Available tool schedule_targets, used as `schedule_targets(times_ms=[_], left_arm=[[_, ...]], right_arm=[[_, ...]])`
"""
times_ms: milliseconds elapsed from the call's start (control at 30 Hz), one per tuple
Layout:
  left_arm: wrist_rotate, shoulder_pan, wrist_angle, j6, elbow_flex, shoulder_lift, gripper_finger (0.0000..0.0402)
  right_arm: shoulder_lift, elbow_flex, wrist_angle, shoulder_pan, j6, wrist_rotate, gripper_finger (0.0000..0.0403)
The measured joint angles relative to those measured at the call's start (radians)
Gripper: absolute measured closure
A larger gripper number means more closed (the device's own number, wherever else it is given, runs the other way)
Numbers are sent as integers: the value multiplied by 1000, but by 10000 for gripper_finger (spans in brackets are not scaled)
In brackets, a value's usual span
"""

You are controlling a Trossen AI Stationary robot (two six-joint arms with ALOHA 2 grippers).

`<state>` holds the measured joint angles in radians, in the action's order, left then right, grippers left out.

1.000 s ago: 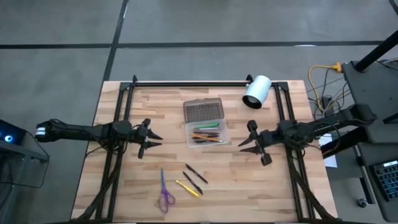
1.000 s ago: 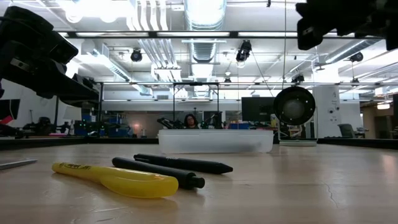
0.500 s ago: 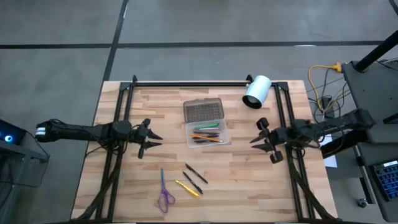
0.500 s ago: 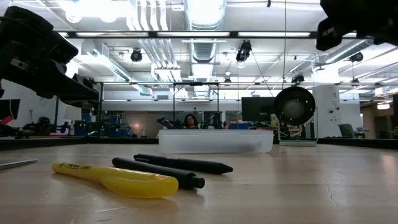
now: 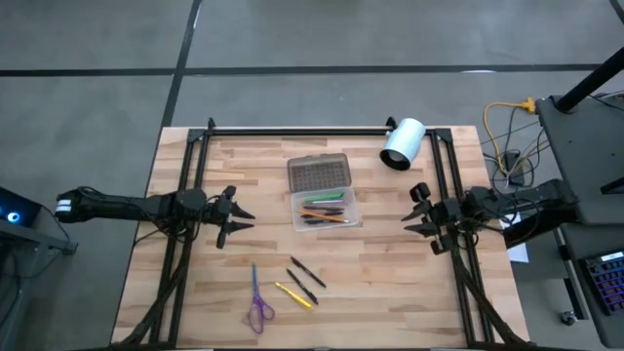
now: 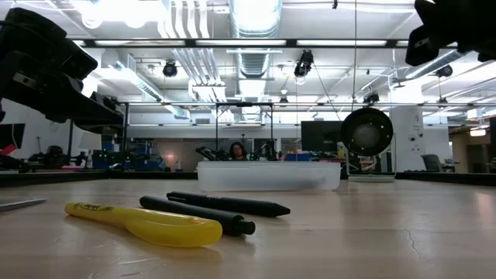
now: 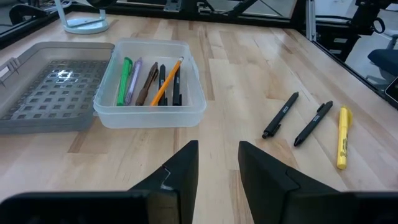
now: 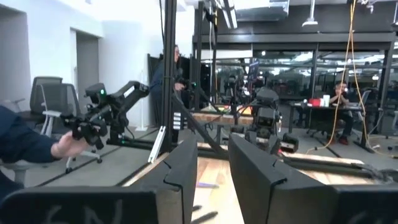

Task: Pick & place school supplies into a supply box
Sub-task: Put the black pen into the transparent supply box

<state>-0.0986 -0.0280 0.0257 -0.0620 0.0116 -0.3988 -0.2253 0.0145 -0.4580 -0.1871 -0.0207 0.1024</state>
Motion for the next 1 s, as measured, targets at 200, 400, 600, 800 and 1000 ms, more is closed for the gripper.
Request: schedule_targets(times_ms=[200,400,600,800,1000], left_arm=[[0,0,0,0,0,0,302],[0,0,0,0,0,0,302],[0,0,0,0,0,0,302],[0,0,1,0,0,0,302],[0,0,8,0,-1,0,302]], right_arm=[[68,0,68,0,10,8,332],[151,0,209,0,30,10,333],[226,-1,338,0,49,11,323],[226,-2,375,0,51,2,317],[223,-2,443,0,142,-1,321]])
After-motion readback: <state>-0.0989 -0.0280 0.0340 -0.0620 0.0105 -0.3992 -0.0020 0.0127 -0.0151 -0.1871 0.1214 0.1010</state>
